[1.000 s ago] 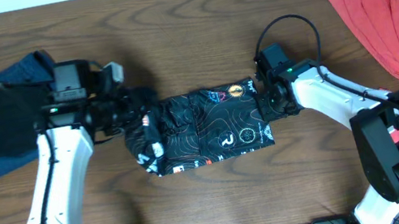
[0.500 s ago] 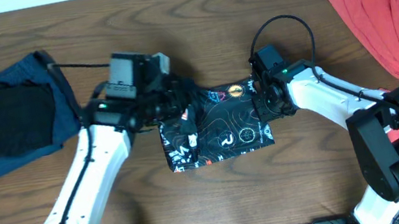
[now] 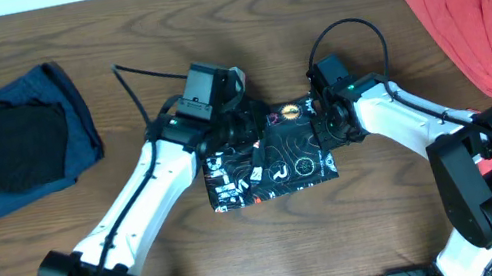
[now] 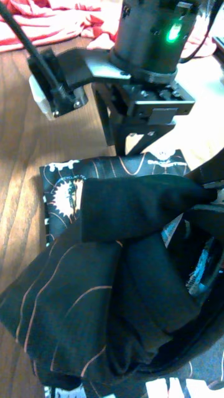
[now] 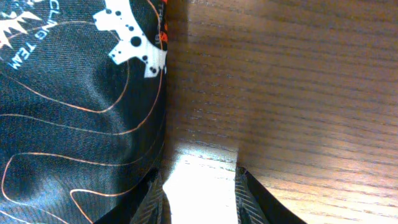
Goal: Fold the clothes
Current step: 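Grasp the jersey's left end with the left gripper and fold it rightward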
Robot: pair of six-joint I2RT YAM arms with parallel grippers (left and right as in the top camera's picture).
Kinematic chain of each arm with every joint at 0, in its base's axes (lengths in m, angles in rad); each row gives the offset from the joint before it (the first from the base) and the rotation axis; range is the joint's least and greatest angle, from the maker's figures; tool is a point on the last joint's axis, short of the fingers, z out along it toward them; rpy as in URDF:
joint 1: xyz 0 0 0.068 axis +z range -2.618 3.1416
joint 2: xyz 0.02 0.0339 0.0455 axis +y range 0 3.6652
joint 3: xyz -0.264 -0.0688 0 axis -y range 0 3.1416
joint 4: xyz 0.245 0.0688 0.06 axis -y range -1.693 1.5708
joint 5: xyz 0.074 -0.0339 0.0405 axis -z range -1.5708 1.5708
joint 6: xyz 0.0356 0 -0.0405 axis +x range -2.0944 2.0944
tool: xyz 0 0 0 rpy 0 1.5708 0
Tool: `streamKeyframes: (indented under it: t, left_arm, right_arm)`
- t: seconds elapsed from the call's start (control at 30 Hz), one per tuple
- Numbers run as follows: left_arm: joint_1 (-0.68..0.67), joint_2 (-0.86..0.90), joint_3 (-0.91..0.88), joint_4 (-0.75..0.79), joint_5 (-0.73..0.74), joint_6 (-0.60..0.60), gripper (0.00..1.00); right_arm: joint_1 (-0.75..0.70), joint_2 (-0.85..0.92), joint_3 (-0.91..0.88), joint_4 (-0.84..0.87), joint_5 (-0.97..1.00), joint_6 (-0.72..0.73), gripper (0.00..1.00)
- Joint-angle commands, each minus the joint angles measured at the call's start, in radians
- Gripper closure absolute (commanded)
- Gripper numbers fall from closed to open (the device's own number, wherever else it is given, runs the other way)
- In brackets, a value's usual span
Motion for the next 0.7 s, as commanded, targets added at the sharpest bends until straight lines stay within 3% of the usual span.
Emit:
streamKeyframes:
  t: [0.0, 0.17, 0.53, 0.6, 0.67]
  left_arm:
    - [-0.019, 0.016, 0.024, 0.027, -0.023, -0.032, 0.93]
    - [-0.047, 0.016, 0.024, 0.094, -0.021, -0.093, 0.94]
    - [-0.093, 0.027, 0.024, 0.141, -0.034, -0.095, 0.94]
    - [-0.094, 0.036, 0.024, 0.141, -0.034, -0.095, 0.93]
    - [-0.094, 0.043, 0.024, 0.141, -0.033, -0.095, 0.79]
  right_arm:
    - [0.018, 0.059, -0.028, -0.014, -0.039, -0.002, 0.63]
    - [0.018, 0.059, -0.028, -0.014, -0.039, -0.002, 0.63]
    - [0.018, 0.059, -0.028, -0.016, -0.039, -0.002, 0.63]
    - [0.018, 0.059, -0.028, -0.016, -0.039, -0.002, 0.62]
    - [0.018, 0.059, -0.028, -0.021, -0.039, -0.002, 0.63]
